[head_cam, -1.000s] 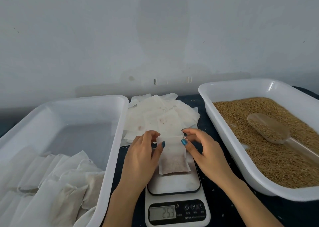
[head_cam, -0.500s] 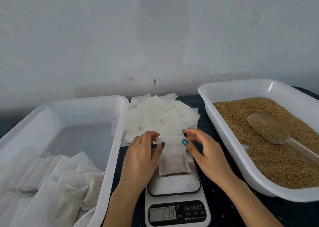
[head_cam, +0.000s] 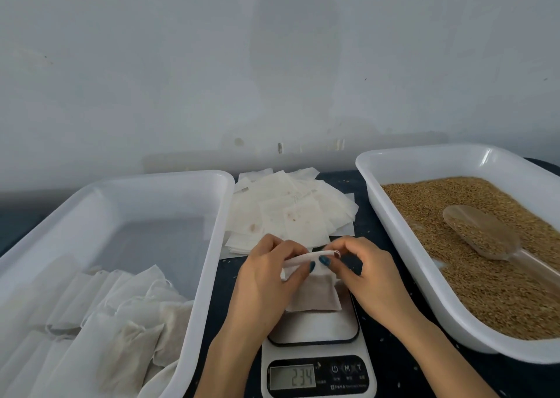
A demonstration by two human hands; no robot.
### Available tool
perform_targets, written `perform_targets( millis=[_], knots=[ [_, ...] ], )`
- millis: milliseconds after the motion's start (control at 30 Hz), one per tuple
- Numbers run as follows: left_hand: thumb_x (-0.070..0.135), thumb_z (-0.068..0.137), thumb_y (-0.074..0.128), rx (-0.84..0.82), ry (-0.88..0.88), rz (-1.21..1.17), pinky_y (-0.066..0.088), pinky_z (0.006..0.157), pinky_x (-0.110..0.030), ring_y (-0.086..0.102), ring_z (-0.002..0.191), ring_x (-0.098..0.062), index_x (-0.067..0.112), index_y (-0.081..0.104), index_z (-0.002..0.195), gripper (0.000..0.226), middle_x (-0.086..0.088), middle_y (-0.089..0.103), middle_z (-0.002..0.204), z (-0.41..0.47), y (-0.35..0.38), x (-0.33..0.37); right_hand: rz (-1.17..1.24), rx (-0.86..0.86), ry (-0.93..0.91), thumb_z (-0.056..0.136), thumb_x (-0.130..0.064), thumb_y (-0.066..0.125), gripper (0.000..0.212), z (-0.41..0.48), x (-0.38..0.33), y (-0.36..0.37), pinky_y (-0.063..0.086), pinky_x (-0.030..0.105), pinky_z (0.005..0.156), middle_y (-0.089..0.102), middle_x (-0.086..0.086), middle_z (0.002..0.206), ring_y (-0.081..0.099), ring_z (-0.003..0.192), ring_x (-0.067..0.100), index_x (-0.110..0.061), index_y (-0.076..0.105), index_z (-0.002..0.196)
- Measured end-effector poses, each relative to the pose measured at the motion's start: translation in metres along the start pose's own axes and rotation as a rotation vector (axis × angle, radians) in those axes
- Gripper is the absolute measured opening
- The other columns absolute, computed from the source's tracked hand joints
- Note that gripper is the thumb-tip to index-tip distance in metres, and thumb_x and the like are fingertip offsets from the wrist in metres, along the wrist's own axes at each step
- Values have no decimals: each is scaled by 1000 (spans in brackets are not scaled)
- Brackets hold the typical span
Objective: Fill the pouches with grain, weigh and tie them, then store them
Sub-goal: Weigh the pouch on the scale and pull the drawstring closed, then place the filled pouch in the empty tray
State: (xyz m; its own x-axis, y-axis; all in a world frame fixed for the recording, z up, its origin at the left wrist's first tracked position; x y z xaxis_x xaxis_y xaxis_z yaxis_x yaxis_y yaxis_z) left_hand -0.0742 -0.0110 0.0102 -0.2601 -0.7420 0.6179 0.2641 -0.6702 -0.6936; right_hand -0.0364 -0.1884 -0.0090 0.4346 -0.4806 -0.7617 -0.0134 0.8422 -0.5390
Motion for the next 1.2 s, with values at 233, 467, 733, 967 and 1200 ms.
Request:
perform_targets(
  millis=[233, 467, 733, 967, 1200],
  knots=[
    [47, 99, 42, -5, -51, 347, 36, 55, -23, 49, 62, -12, 30, 48, 93, 20, 11, 53, 72, -10, -46, 46, 277, -86, -126, 89, -40, 58, 16, 7, -49, 2, 47, 8, 72, 67, -22, 88, 66, 85, 1, -27, 65, 96],
    [40, 89, 46, 81, 26, 649, 41, 39, -33, 49, 41, -27, 20, 52, 82, 22, 5, 45, 48, -27, -125, 73, 222, -374, -173, 89, -55, 56, 31, 19, -105, 29, 53, 27, 69, 69, -12, 93, 63, 79, 12, -30, 67, 104],
    [23, 94, 57, 80, -293, 466, 52, 60, -38, 64, 46, -15, 20, 53, 75, 19, -6, 67, 59, 3, -197, -30, -12, -469, -221, 101, -27, 47, 21, 78, -179, 117, 42, 33, 62, 58, -2, 80, 55, 81, 23, -21, 50, 81],
    [10, 88, 67, -150, -638, 443, 55, 69, -37, 66, 77, -28, 11, 51, 77, 20, -6, 61, 75, -6, -194, -131, -226, -885, -143, 97, -28, 57, 56, 63, -179, 194, 48, 42, 91, 55, 20, 130, 56, 116, 36, -3, 36, 143],
    [19, 95, 56, -328, -855, 437, 60, 64, -31, 73, 73, -23, 7, 56, 93, 13, -8, 74, 80, -24, -192, -137, -484, -956, -345, 102, -27, 48, 34, 45, -176, 201, 46, 37, 74, 61, 15, 116, 60, 101, 33, -5, 53, 129]
  ],
)
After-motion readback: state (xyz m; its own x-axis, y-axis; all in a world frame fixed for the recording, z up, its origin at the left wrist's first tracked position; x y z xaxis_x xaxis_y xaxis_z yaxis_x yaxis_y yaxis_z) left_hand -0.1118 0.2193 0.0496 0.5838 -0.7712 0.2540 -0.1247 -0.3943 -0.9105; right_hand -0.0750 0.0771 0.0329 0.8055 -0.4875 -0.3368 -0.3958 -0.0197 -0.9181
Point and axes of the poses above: each hand's wrist, its own z-axis towards the middle knuckle, its own y-axis out of the palm, x = y × z, the point moved 3 cm from there along z, towards the middle knuckle
